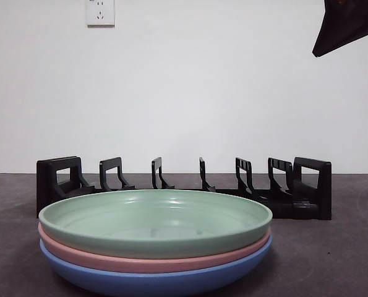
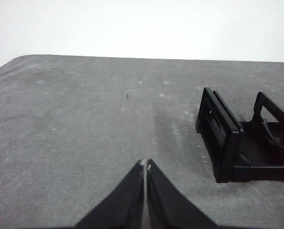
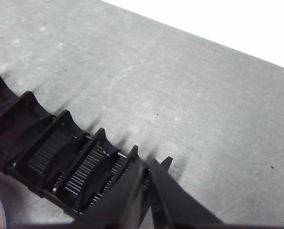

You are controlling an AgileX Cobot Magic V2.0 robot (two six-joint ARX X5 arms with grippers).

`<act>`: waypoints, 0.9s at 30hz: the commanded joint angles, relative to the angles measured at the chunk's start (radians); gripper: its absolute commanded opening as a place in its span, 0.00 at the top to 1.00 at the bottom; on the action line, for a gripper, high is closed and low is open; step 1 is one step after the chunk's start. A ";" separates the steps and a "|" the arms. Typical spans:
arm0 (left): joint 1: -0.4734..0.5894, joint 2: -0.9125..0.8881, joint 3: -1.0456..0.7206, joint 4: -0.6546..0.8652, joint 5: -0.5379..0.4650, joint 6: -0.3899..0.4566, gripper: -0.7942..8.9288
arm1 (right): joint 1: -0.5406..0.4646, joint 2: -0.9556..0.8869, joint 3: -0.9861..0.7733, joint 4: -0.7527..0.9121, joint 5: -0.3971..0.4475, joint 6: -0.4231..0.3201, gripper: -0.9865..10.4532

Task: Place the plate

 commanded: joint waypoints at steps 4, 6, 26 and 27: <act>0.002 -0.001 -0.019 0.011 0.004 -0.009 0.91 | 0.009 -0.019 0.010 0.012 0.003 0.010 0.90; 0.002 -0.001 -0.019 0.010 0.003 -0.009 0.91 | 0.010 -0.041 0.010 0.011 0.005 -0.016 0.90; 0.002 -0.001 -0.019 0.010 0.004 -0.009 0.91 | -0.077 -1.069 -0.933 0.321 0.194 0.114 0.90; 0.002 -0.001 -0.019 0.011 0.004 -0.009 0.91 | -0.087 -1.112 -0.954 0.296 0.202 0.117 0.90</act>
